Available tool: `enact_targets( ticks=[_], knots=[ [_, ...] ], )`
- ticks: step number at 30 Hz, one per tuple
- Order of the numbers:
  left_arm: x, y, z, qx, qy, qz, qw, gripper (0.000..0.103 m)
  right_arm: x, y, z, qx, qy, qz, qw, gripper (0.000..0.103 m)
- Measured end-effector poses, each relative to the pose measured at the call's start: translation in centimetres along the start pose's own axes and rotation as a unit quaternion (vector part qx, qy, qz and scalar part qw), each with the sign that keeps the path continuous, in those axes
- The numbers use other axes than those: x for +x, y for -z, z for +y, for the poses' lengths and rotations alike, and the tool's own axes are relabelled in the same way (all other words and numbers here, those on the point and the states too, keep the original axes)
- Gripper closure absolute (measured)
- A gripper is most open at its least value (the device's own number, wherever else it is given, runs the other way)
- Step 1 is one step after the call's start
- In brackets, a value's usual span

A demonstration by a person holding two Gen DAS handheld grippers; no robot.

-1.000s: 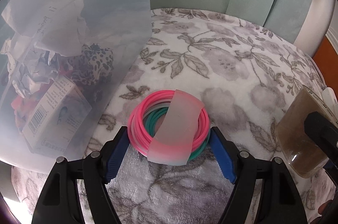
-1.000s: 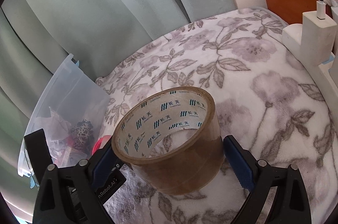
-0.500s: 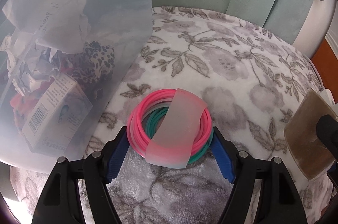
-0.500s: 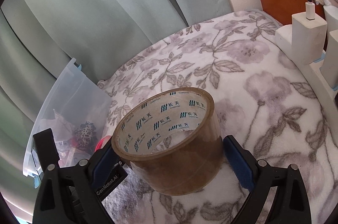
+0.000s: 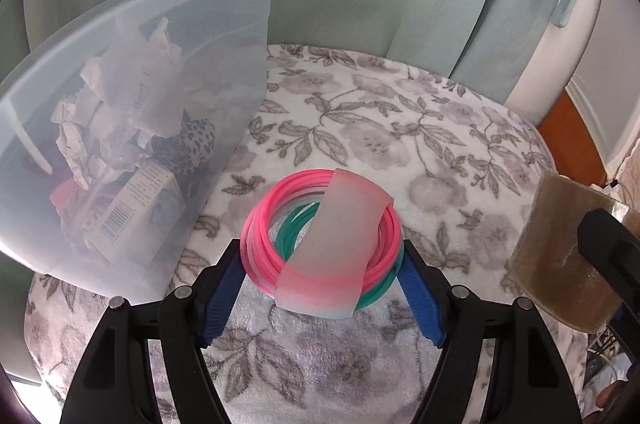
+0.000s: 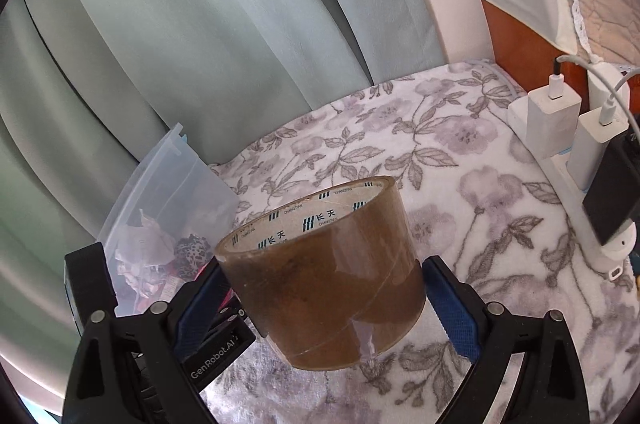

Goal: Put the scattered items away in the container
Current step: 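Lift and carry the hair ties with left while right carries the tape roll over the container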

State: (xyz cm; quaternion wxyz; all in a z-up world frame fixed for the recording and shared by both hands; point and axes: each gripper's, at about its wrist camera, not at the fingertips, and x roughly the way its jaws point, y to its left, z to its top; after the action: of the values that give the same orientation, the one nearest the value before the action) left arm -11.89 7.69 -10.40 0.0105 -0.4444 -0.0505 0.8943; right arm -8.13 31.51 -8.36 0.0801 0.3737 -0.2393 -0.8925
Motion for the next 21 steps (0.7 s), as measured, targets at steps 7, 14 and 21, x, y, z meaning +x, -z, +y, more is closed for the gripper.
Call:
enact_targets(
  ticks=[7, 14, 21],
  knots=[
    [-4.4, -0.5, 0.3, -0.001, 0.031, -0.030, 0.9991, 0.027, -3.9, -0.6, 1.9, -0.014, 0.001, -0.033, 0.999, 0.007],
    [-8.3, -0.8, 0.7, 0.000, 0.048, -0.061, 0.9970, 0.027, -7.5, -1.0, 3.4, -0.023, 0.002, -0.067, 0.997, 0.007],
    [-11.8, -1.4, 1.1, 0.004, 0.069, -0.097, 0.9929, 0.027, -11.3, -1.6, 5.4, -0.039, 0.000, -0.106, 0.994, 0.007]
  ],
)
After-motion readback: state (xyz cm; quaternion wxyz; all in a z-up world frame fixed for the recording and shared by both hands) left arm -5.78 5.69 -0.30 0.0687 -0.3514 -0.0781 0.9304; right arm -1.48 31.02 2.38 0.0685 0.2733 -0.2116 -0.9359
